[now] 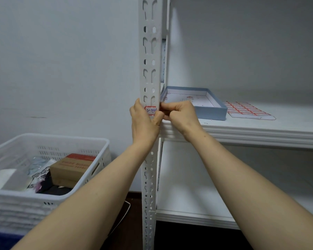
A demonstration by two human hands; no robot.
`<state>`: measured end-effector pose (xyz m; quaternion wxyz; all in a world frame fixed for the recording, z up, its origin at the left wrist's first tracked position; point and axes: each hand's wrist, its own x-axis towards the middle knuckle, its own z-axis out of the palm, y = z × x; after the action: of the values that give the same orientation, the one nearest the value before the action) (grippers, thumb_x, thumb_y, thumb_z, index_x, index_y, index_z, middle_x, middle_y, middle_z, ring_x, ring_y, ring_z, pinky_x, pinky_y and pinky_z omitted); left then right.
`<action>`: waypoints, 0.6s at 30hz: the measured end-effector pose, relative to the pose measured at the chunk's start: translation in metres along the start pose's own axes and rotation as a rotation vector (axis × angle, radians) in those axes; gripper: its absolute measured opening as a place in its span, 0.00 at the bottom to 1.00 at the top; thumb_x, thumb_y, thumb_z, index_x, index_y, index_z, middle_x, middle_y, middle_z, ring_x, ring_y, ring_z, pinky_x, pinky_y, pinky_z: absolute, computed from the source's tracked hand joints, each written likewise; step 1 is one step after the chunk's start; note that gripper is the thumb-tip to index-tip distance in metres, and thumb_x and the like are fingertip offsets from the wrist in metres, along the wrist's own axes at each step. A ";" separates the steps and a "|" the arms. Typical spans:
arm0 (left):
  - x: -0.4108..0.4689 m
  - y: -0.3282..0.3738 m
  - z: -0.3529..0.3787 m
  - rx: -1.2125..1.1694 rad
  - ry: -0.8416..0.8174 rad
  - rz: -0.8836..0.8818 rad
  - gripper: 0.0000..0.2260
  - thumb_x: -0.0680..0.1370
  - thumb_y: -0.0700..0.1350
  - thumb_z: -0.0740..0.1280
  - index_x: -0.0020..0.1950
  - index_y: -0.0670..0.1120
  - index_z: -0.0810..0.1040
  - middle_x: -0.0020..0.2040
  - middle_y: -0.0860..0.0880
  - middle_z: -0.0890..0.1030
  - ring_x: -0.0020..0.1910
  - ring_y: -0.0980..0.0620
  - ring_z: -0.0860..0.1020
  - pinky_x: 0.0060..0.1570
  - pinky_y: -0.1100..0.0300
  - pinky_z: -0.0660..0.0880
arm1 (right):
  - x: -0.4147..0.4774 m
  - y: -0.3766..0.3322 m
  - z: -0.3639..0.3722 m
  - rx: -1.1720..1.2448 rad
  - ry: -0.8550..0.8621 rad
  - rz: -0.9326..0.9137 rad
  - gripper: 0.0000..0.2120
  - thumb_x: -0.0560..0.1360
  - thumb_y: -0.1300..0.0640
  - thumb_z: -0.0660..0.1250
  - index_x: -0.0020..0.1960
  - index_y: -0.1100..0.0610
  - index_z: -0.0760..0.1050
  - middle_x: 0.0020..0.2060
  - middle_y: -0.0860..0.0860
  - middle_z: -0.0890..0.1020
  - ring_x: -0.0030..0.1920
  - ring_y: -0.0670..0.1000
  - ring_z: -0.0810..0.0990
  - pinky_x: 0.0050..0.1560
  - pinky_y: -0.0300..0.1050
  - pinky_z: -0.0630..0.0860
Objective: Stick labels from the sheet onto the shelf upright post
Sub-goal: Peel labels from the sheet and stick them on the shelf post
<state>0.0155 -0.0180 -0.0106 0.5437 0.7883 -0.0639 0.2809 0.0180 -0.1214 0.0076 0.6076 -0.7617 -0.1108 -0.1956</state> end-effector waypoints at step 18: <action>-0.007 0.010 -0.010 0.223 0.009 0.006 0.22 0.72 0.53 0.67 0.61 0.44 0.68 0.58 0.46 0.72 0.51 0.46 0.73 0.43 0.57 0.64 | -0.002 -0.003 -0.006 -0.010 -0.054 0.024 0.21 0.70 0.77 0.58 0.59 0.66 0.77 0.52 0.58 0.83 0.54 0.51 0.81 0.62 0.48 0.75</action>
<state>0.0021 -0.0142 -0.0037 0.4520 0.8424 -0.0319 0.2915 0.0142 -0.1260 0.0107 0.6029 -0.7711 -0.1171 -0.1680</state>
